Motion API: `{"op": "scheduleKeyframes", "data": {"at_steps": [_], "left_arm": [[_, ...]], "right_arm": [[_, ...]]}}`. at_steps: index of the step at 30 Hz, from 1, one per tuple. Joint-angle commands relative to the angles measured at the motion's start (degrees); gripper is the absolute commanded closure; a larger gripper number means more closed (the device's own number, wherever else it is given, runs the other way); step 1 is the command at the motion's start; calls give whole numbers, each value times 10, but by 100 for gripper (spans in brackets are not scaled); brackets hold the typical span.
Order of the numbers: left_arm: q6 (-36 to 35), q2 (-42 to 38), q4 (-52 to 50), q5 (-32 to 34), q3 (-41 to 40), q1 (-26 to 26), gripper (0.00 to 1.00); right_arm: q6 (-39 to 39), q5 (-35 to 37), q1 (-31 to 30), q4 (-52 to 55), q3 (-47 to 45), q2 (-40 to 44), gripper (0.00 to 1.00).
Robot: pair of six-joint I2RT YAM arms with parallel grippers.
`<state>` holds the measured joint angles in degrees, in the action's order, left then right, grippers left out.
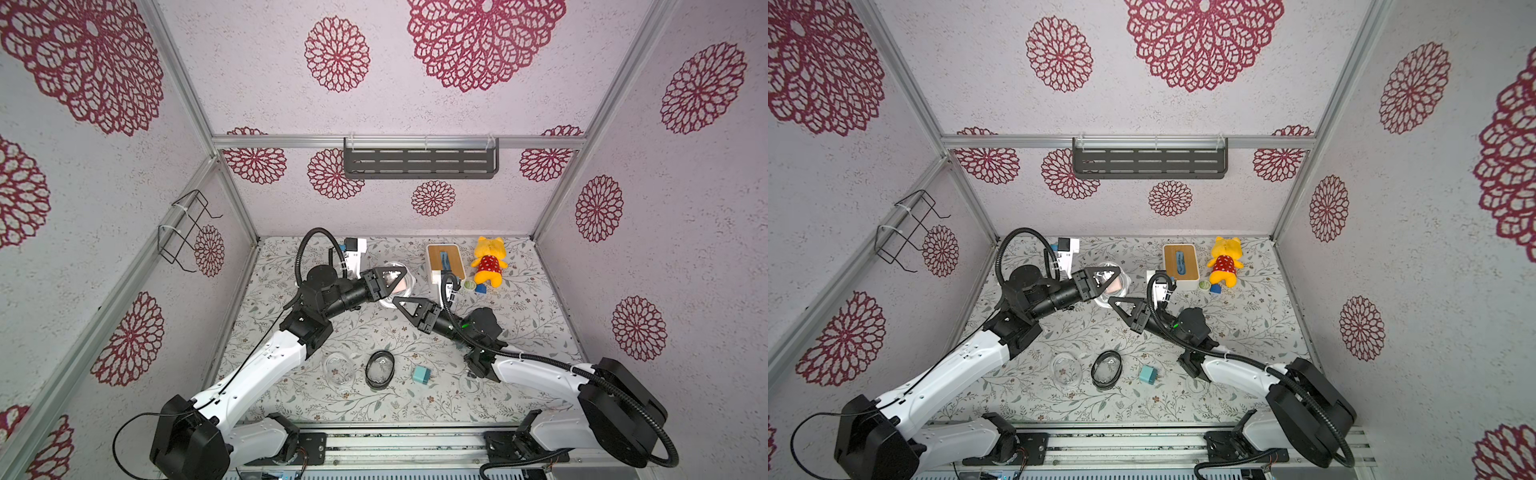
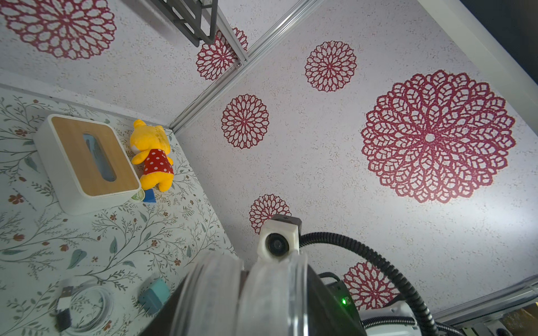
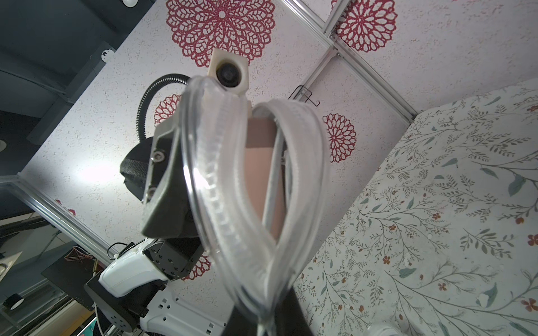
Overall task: Pack away charging kits
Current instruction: Adjust the storage bag.
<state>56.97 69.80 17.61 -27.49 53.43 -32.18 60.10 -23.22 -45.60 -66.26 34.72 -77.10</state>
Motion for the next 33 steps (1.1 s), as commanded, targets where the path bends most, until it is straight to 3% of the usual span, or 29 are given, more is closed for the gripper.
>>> {"op": "scheduleKeyframes", "data": {"at_steps": [1,6,10,12,14,18,23,28,33], "left_arm": [[-11,2,-6,-30,21,-4,54],[-15,7,-15,-28,26,-4,71],[-37,-3,-85,36,44,-4,87],[-53,-15,-166,111,63,-2,92],[-67,-24,-254,200,91,-7,95],[-69,-26,-377,348,136,-30,99],[-41,2,-460,449,185,-69,100],[-4,29,-489,448,218,-80,99],[11,44,-470,409,218,-80,98]], "right_arm": [[1,-14,-8,-25,24,-5,100],[-4,-14,-8,-14,26,-3,99],[-38,0,-6,37,23,22,60],[-84,33,-5,118,23,57,45],[-139,100,-8,234,27,104,38],[-209,194,-19,315,11,183,42],[-252,202,-55,308,11,206,54],[-259,174,-78,289,32,160,66],[-267,145,-96,248,43,129,69]]}}
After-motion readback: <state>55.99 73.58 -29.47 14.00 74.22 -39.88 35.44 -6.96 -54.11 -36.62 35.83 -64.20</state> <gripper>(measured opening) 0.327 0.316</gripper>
